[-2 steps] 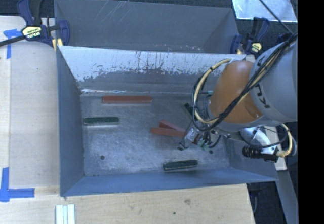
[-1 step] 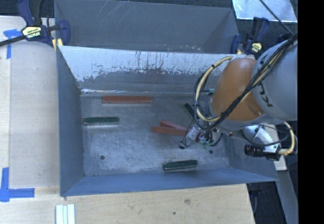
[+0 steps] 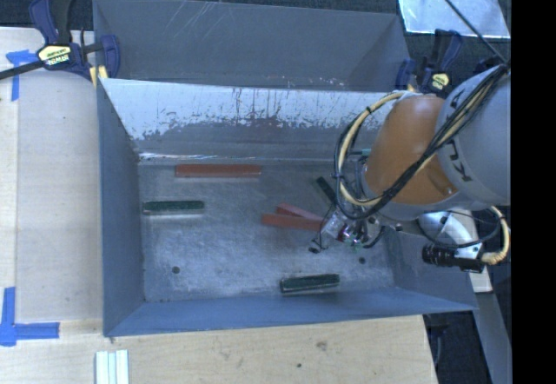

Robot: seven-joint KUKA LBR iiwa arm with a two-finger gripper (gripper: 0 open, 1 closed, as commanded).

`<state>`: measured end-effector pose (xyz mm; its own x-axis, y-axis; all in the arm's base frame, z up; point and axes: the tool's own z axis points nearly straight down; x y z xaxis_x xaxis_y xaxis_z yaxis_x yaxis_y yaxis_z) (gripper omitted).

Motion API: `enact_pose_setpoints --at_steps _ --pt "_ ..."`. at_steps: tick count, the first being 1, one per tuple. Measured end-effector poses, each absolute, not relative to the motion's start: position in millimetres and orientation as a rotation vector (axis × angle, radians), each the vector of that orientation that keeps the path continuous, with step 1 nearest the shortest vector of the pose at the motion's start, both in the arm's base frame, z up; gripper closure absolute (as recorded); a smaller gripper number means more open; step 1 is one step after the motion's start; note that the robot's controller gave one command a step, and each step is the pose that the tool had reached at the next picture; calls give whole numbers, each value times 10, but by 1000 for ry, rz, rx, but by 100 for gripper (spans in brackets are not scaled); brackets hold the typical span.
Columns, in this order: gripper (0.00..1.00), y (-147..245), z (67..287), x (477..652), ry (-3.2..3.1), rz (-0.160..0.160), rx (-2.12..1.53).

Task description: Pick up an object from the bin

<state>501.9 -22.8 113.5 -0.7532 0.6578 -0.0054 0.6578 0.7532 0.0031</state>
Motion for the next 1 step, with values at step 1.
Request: enact_pose_setpoints --at_steps 1 --pt "100 -234 1418 5030 2938 2 1098"
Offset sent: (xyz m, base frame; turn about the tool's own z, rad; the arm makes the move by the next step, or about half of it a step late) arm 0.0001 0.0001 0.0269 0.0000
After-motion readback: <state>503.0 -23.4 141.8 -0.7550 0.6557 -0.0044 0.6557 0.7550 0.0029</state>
